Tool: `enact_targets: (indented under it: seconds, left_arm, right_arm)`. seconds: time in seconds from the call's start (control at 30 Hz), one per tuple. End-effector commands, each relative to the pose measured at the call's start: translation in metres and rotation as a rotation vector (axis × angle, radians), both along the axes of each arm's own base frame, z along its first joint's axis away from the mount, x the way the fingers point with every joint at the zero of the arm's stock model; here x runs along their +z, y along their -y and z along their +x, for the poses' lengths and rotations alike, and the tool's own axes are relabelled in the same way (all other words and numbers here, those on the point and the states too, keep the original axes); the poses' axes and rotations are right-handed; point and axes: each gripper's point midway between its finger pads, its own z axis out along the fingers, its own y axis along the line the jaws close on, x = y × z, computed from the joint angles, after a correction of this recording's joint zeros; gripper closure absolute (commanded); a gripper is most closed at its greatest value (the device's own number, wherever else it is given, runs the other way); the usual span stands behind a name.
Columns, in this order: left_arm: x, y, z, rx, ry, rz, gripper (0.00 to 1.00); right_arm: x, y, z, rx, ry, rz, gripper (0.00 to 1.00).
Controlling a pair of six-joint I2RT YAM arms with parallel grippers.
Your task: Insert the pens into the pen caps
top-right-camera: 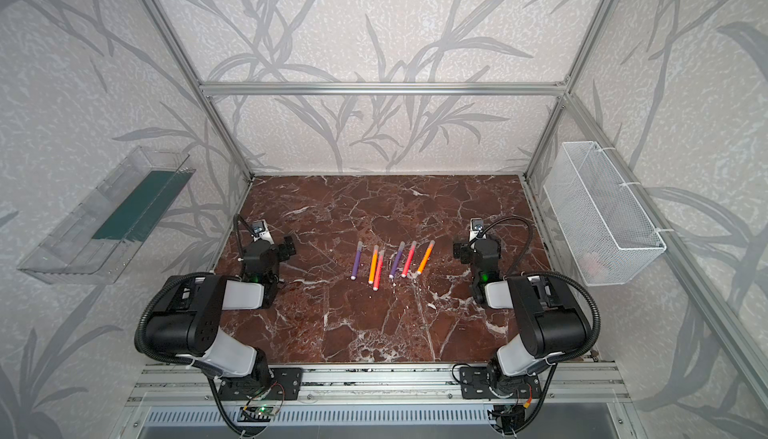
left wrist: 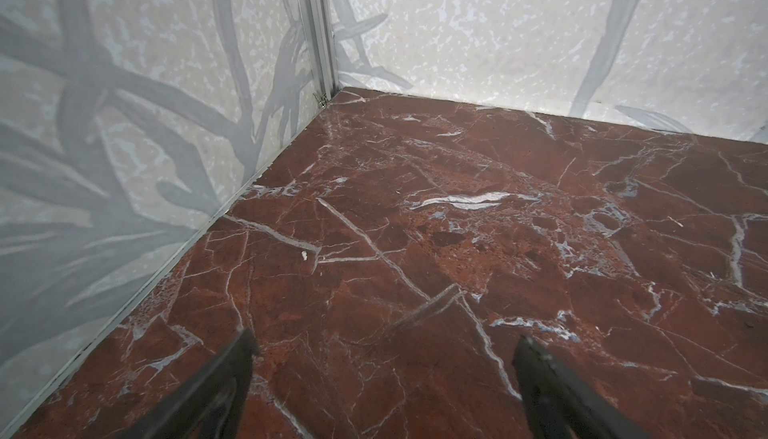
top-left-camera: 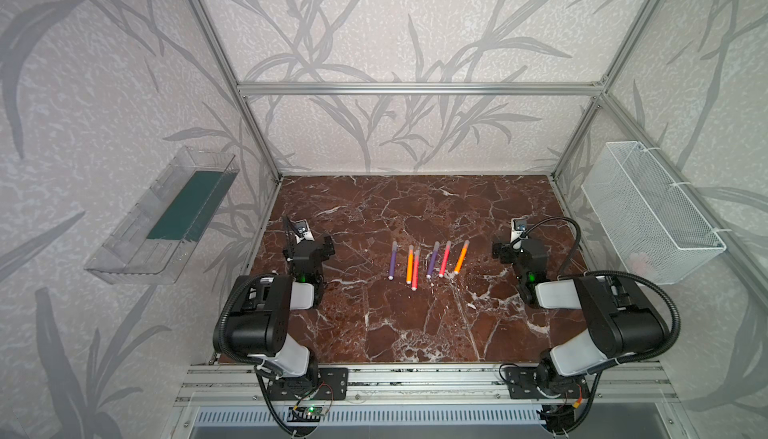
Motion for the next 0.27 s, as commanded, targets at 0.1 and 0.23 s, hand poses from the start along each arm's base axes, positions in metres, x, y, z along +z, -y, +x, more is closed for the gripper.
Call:
enact_targets:
  seconds: [0.1,0.23]
  left_arm:
    - [0.0010,-0.0004,-0.0001,-0.003,0.009,0.013,0.01]
    - [0.0011,0.0003,0.0001,-0.005,0.009,0.013,0.01]
  right_arm:
    - [0.0049,0.0031,0.0021,-0.025,0.027,-0.006,0.01]
    - [0.0041,0.0034,0.0019,-0.026,0.013,-0.007,0.01]
